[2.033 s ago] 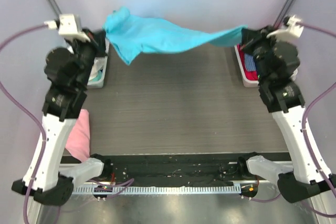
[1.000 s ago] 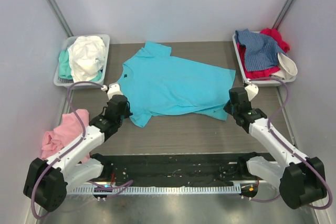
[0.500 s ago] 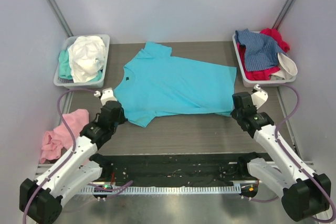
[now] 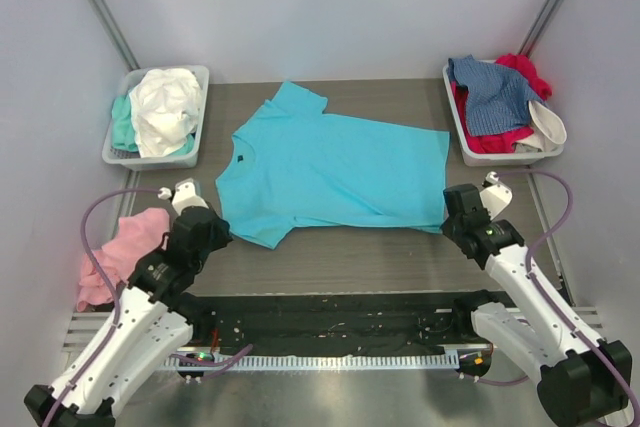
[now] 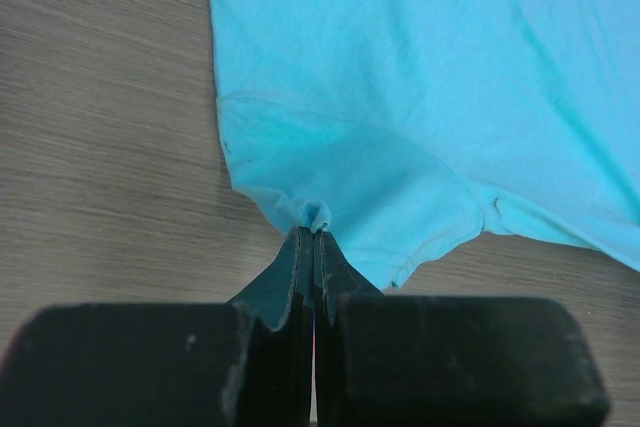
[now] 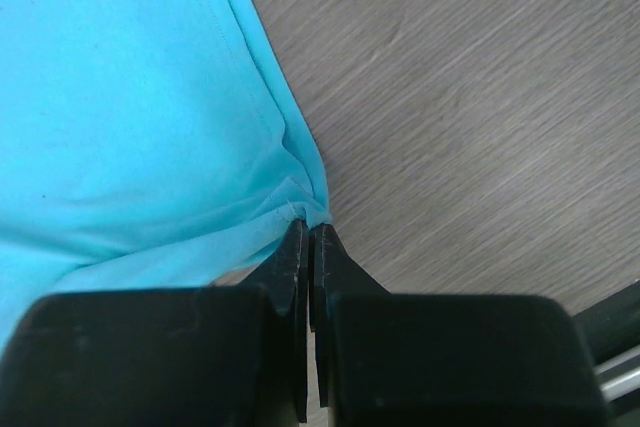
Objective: Fold and stack the t-shirts
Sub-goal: Flatten the tshirt out, then fold the tshirt
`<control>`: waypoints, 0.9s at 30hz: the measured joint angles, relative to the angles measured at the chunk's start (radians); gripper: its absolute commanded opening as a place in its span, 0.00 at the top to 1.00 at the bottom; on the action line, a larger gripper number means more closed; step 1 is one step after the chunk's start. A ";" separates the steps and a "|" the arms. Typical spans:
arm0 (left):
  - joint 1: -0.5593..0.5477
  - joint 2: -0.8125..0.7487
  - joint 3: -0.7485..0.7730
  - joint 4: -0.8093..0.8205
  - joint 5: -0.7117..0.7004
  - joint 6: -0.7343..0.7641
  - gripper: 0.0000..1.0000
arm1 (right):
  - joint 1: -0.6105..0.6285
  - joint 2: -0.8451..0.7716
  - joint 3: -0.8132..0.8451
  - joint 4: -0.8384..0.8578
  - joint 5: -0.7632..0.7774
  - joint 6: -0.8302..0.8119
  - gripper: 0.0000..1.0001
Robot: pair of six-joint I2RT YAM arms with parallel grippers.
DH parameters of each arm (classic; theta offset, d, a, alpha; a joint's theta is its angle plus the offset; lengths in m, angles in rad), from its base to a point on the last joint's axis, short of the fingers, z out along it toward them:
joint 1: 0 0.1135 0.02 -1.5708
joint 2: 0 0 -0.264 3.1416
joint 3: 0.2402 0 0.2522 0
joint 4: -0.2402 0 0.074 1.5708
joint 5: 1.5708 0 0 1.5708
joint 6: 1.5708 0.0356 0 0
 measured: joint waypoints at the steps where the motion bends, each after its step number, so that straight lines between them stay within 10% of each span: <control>1: -0.001 -0.019 0.008 -0.019 -0.001 -0.007 1.00 | 0.000 0.000 -0.007 -0.006 -0.010 0.004 0.99; 11: -0.002 -0.078 0.078 -0.106 -0.046 -0.054 1.00 | 0.000 -0.015 -0.024 -0.022 -0.060 0.034 0.99; 27: -0.002 0.444 0.290 0.182 -0.058 0.138 1.00 | 0.000 0.032 -0.019 -0.010 -0.039 0.055 0.99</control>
